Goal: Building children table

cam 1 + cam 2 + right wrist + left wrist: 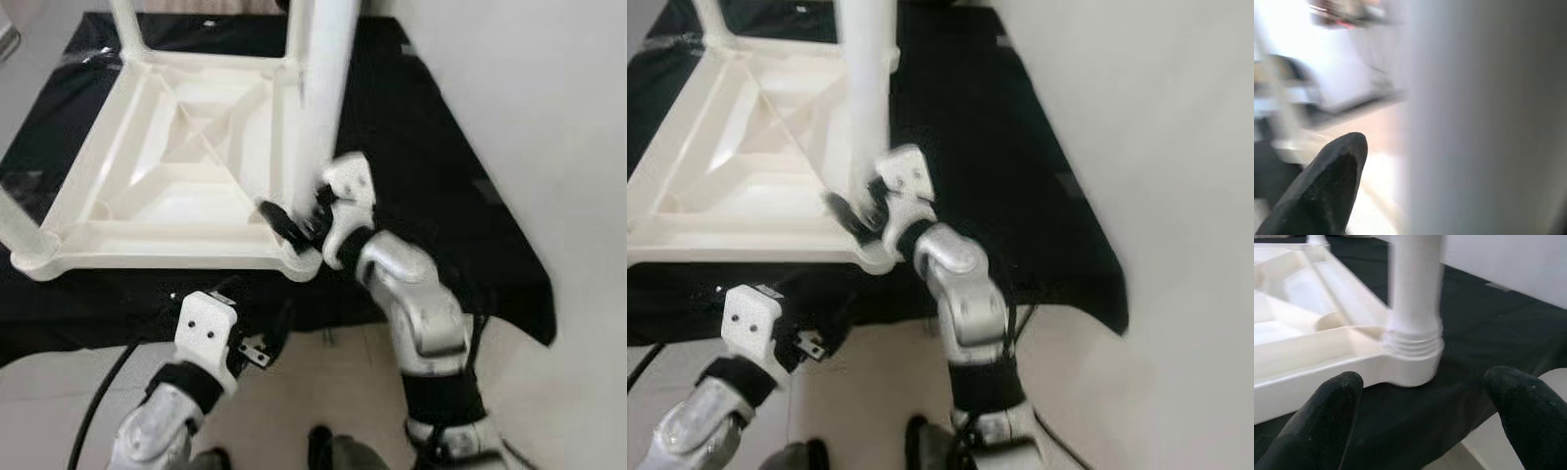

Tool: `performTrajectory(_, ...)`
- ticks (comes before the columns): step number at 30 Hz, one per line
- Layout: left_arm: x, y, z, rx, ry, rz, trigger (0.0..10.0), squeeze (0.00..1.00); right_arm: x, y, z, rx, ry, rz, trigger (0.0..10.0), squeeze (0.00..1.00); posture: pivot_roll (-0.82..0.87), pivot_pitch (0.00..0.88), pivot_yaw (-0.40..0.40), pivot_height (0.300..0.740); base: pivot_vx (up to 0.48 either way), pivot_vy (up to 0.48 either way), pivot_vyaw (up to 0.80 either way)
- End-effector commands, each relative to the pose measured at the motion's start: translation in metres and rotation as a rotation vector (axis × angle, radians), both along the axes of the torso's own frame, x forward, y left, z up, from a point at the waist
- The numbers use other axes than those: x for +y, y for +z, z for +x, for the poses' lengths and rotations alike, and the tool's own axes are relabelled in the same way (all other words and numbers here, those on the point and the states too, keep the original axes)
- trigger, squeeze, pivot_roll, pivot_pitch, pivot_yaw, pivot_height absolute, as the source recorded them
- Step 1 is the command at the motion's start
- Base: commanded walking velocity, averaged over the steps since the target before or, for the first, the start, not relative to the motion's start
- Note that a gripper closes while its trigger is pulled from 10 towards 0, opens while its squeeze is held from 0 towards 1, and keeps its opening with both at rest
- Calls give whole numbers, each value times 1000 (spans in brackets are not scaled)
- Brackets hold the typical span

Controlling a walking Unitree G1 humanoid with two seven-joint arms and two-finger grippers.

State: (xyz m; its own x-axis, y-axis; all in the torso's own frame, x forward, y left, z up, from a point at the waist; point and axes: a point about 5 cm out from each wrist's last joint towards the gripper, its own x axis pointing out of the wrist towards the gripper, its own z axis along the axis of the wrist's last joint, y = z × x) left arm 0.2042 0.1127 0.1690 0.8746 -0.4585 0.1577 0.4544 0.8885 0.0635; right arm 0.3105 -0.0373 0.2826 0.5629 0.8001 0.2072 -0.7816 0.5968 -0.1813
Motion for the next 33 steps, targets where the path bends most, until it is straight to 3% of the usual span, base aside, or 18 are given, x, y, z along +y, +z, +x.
performTrajectory(1,-1,-5,-2,20,4,0,10000,0,5,0,-10,-66,239,-54,10000,0,9,223,-103,740,0,0,0)
performTrajectory(6,0,-5,-3,23,5,-1,10000,0,2,0,-7,-115,400,-143,10000,0,18,232,-98,740,0,0,0)
performTrajectory(7,0,-6,-4,21,5,-3,10000,0,2,3,3,-132,441,-170,10000,0,20,236,-97,740,0,0,0)
performTrajectory(13,0,-6,-6,23,9,-4,10000,0,1,10,12,-121,554,-162,10000,0,29,242,-97,740,0,0,0)
performTrajectory(14,0,-6,-8,25,10,-5,10000,0,-1,15,16,-117,632,-153,10000,0,34,252,-97,740,0,0,0)
performTrajectory(19,1,-6,-10,28,12,-6,10000,0,-1,18,18,-103,693,-149,10000,0,35,254,-98,740,0,0,0)
performTrajectory(20,1,-6,-11,29,13,-6,10000,0,-1,19,20,-99,719,-152,0,0,48,265,-94,740,0,0,0)
performTrajectory(28,4,-4,-13,34,15,0,10000,0,-4,23,27,-96,795,-148,0,0,114,293,-82,740,0,0,0)
performTrajectory(33,5,-3,-14,31,25,6,10000,0,-14,23,31,-89,820,-149,0,0,117,293,-88,740,0,0,0)
